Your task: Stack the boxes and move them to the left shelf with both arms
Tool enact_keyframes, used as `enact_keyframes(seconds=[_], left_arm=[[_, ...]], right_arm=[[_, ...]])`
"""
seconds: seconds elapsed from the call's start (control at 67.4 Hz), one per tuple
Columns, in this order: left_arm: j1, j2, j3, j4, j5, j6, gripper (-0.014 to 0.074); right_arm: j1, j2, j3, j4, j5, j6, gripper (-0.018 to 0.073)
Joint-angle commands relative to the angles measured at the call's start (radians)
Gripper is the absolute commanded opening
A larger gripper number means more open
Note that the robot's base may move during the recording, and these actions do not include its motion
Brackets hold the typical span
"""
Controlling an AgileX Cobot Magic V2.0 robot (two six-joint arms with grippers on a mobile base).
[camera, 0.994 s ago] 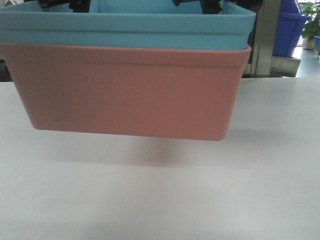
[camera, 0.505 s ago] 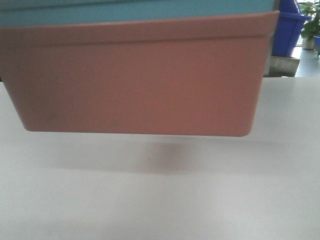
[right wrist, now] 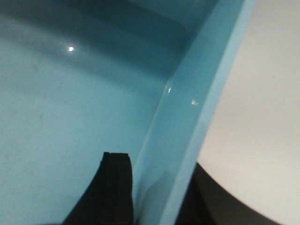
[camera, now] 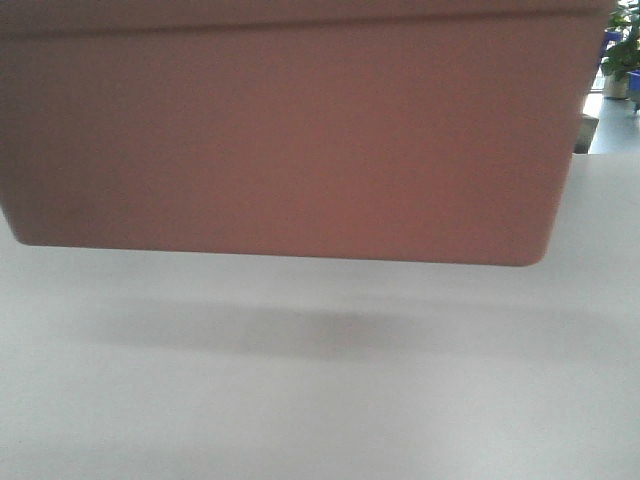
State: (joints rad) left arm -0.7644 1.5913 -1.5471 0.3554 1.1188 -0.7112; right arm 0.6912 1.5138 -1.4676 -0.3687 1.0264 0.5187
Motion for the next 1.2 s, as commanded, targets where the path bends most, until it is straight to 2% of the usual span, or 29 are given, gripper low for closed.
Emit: enact_keyframes(seconds=[0.0,0.119,0.49,1.187], left_arm=[[-0.059,-0.075,-0.048,-0.045,-0.176,-0.015,-0.0003],[-0.068,-0.078,-0.048,0.009,-0.197,-0.065,-0.0003],[-0.068,-0.035,-0.048,0.041,-0.244,-0.066,-0.0003],[-0.068,0.001,-0.048,0.048,-0.256,-0.062,-0.0003]], right_arm=[[0.047,-0.043,-0.027,0.022,-0.220,-0.006,0.0036],[0.068,-0.042,-0.027,0.014,-0.245,0.002,0.0036],[0.073,-0.041,-0.027,0.012,-0.290,0.006,0.0036],[0.071,-0.031,-0.027,0.010,-0.213,0.006,0.0036]])
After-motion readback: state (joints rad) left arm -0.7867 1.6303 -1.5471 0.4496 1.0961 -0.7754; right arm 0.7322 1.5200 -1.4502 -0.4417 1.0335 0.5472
